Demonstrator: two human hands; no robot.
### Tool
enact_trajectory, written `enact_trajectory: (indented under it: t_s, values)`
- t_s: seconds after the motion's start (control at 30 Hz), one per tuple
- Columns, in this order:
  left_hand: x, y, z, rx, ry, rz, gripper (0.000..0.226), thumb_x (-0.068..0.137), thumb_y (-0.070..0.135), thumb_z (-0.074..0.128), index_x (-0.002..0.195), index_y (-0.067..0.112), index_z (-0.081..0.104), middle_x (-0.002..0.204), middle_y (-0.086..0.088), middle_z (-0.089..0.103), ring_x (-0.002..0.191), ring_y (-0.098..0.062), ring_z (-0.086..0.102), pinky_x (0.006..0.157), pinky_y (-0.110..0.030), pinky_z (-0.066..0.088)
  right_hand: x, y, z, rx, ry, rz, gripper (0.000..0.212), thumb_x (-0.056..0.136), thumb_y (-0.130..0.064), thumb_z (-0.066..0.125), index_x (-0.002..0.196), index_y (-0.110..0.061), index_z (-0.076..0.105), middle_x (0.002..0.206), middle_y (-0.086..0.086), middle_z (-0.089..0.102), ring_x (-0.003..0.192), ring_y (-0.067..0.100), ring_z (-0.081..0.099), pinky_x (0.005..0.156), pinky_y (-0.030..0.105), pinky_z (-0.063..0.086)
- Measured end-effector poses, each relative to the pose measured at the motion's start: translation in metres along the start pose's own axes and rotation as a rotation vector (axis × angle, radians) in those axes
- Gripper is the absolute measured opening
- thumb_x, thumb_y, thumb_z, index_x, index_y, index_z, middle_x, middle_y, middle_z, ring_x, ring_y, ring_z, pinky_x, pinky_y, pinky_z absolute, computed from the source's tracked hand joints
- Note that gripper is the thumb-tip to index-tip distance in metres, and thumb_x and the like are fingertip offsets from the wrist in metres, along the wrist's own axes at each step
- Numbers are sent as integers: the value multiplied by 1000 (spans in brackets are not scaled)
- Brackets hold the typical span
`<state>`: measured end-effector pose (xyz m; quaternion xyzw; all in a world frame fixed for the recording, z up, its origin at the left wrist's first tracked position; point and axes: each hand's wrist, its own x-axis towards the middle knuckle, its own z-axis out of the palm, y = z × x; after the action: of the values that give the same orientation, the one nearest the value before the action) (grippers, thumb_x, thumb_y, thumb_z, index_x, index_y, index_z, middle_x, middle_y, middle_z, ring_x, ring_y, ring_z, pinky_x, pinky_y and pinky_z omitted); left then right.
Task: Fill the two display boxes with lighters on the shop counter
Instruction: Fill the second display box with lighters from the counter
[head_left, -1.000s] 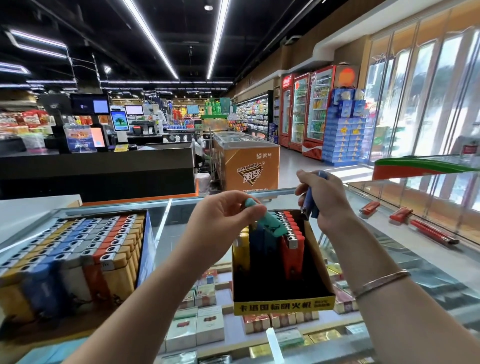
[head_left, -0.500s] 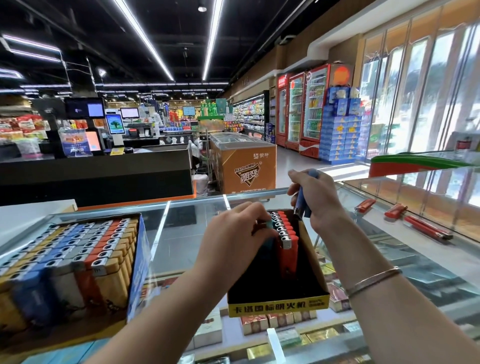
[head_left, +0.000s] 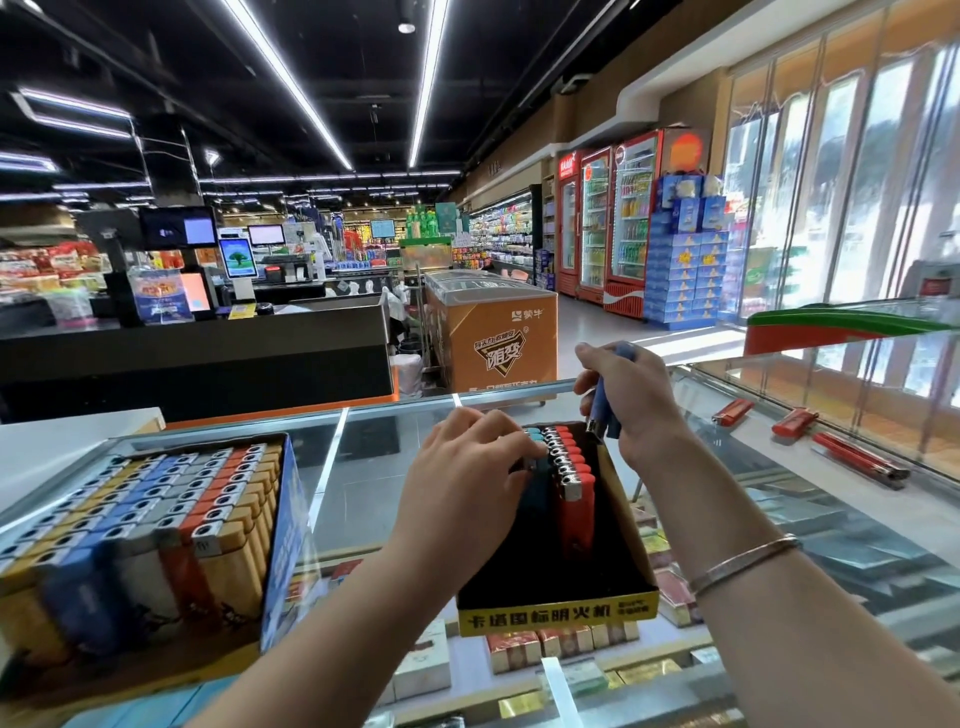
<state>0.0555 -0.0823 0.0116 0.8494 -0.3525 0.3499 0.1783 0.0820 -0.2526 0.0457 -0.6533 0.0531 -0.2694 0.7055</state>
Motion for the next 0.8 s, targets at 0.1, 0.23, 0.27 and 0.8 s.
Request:
enact_trajectory:
  t_s: [0.1,0.23,0.27,0.8]
  values:
    - [-1,-5,0,-104,-49,-53,26,84,21,66,108,29,68,109,12,61,108,-13,42,89,-29,35,-1,0,1,24,3,6,25,90,-20,57,68,-10,52,57,7,57,35,13,46,39,19,40]
    - [-4,-9,0,-186,-82,-61,28,86,27,63,113,31,64,111,16,57,109,-6,37,91,-28,37,-1,-3,3,75,-5,-14,28,91,-28,55,71,-10,53,44,3,57,31,13,44,35,16,35]
    - [-5,-10,0,-193,-81,-65,28,86,29,62,114,31,63,112,16,56,110,-5,36,92,-29,38,-2,-4,3,64,-19,-38,31,92,-31,54,72,-8,53,42,3,57,29,13,42,33,16,33]
    - [-1,-9,-14,-142,274,163,24,74,28,69,98,22,72,87,8,70,86,-15,57,79,-29,44,-27,-12,28,7,-422,-321,68,82,-46,51,59,18,50,57,32,56,23,13,39,31,13,28]
